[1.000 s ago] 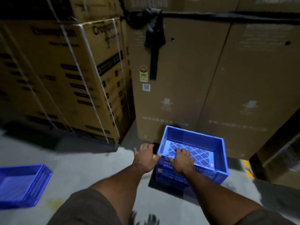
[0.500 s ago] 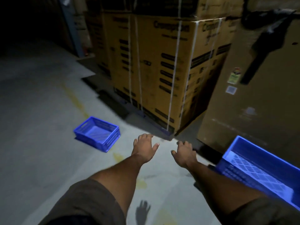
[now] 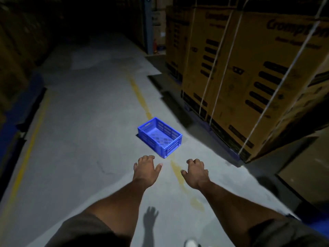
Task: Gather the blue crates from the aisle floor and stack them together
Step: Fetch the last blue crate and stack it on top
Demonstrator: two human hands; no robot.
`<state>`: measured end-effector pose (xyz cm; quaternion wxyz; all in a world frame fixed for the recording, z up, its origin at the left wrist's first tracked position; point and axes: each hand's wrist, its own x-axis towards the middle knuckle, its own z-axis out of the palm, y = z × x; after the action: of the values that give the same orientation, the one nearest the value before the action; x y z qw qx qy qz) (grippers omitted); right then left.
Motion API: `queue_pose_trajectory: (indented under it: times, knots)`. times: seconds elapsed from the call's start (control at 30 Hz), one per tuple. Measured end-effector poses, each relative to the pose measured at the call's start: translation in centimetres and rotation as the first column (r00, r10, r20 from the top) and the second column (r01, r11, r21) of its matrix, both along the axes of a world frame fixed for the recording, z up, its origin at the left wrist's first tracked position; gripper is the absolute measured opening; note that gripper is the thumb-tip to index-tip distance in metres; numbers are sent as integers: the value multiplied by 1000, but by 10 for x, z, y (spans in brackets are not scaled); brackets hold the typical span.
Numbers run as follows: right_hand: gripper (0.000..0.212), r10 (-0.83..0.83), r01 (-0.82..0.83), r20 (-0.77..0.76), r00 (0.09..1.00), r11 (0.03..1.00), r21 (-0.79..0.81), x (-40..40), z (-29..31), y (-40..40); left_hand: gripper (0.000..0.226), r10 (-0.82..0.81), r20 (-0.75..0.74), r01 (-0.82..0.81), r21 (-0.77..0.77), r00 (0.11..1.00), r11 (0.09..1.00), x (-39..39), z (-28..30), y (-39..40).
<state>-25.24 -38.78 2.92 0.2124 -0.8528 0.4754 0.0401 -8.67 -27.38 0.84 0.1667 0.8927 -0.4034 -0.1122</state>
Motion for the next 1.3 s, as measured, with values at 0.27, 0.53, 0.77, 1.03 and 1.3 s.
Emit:
queue_pose_trajectory:
  times: [0.27, 0.53, 0.77, 1.03, 1.3]
  knots:
    - [56, 110, -109, -55, 992, 994, 18, 113, -24, -25, 53, 113, 1, -113, 37, 994, 993, 108, -15, 5]
    - [52, 139, -136, -29, 990, 987, 86, 252, -44, -99, 55, 131, 4, -130, 117, 991, 985, 238, -19, -71]
    - [56, 121, -117, -51, 991, 990, 74, 355, -45, -179, 52, 91, -33, -90, 24, 995, 996, 335, -5, -163]
    - [58, 97, -84, -135, 986, 992, 99, 456, -66, -240, 51, 98, -96, -86, 116, 991, 989, 463, -41, -214]
    - [62, -114, 140, -174, 978, 980, 143, 586, -81, -295, 38, -70, -150, 90, 128, 986, 988, 618, -56, -301]
